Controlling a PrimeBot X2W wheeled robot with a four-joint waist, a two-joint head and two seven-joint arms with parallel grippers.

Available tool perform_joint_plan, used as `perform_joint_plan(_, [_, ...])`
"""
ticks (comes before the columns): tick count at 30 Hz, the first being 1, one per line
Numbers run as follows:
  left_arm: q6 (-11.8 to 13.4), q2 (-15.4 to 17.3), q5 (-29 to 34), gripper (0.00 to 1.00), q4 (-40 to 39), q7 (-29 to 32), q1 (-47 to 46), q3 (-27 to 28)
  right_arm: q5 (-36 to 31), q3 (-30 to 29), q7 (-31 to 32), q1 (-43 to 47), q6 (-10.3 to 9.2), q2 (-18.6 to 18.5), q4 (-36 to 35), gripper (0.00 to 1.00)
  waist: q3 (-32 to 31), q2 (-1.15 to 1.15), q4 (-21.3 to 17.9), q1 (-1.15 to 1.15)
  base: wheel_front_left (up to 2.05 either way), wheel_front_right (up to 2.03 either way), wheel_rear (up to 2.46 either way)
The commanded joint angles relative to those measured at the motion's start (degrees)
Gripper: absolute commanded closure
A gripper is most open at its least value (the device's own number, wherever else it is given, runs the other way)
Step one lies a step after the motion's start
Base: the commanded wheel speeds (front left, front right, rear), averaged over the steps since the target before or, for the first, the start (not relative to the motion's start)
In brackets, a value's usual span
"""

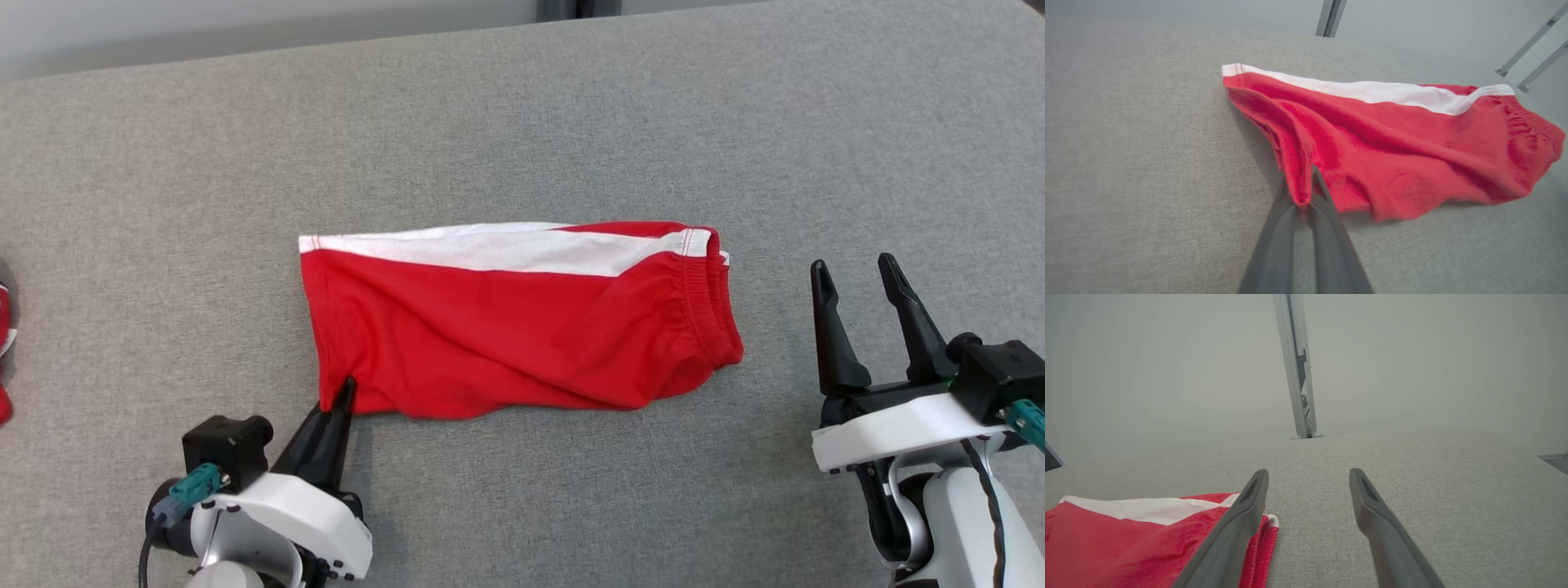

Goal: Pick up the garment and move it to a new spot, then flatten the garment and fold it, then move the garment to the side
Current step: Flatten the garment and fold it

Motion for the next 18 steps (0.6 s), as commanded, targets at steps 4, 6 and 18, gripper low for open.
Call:
perform_joint_plan(4, [0.81,-0.01,-0.64,0.91,-0.59,0.67,1.81,-0.33,-0.40,-0.20,1.02,0.96,-0.02,-0.42,-0.38,0.00,-0.90,0.00,0.45,0.00,0.00,0.00,0.00])
perform_joint_plan(6, [0.74,0.00,-0.50,0.00,-0.13,0.82,1.95,-0.58,-0.55,-0.07,1.43,1.09,-0.02,-0.49,-0.49,0.00,-1.11,0.00,0.39,0.00,0.00,0.00,0.00])
perform_joint_plan(18, [5.02,0.73,4.87,0.00,0.19,-10.11,-0.97,3.36,-1.25,0.26,3.01,2.05,-0.02,-1.11,-1.07,0.00,-4.31,0.00,0.29,0.00,0.00,0.00,0.00])
